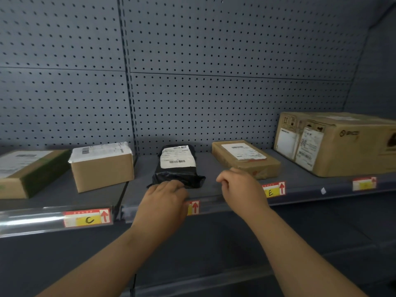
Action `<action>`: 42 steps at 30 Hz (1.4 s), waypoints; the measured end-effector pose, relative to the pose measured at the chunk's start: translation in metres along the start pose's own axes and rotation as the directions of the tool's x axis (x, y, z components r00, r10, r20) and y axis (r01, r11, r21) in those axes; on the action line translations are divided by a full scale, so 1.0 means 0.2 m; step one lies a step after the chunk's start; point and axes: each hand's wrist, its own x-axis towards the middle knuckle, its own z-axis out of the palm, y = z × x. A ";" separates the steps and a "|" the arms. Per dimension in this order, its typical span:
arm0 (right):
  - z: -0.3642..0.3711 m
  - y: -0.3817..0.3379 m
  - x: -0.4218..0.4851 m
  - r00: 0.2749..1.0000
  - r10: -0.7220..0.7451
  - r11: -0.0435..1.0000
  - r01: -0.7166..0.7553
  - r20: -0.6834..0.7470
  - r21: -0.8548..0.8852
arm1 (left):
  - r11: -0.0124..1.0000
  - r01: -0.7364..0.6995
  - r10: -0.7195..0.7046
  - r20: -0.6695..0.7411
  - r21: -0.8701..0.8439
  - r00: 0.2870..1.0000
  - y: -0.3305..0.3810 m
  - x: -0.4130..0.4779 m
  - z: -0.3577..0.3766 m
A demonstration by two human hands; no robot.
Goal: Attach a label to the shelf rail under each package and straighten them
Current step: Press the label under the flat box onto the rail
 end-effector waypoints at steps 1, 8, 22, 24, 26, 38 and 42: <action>-0.03 0.05 0.01 1.000 0.009 1.000 -0.009 -0.006 -0.005 | 1.000 -0.013 0.013 -0.008 -0.014 1.000 0.05 0.04 0.00; -0.20 0.52 0.02 0.996 0.063 0.997 -0.059 0.068 -0.055 | 0.995 0.002 -0.001 0.009 -0.098 1.000 0.46 0.31 0.15; -0.22 0.97 0.05 0.958 -0.194 0.981 0.191 0.211 0.035 | 0.983 0.181 -0.179 0.057 -0.037 0.982 0.94 0.45 0.31; -0.22 0.98 0.04 0.952 -0.228 0.974 0.224 0.207 0.042 | 0.982 0.188 -0.187 0.054 -0.025 0.981 0.96 0.44 0.32; -0.21 0.99 0.04 0.947 -0.252 0.968 0.248 0.198 0.042 | 0.979 0.202 -0.201 0.045 -0.025 0.979 0.97 0.43 0.32; -0.20 0.99 0.02 0.957 -0.259 0.966 0.259 0.130 0.014 | 0.981 0.192 -0.191 0.069 -0.011 0.979 0.95 0.43 0.33; -0.21 0.97 0.01 0.961 -0.242 0.970 0.244 0.132 -0.002 | 0.984 0.176 -0.176 0.068 0.012 0.982 0.93 0.44 0.33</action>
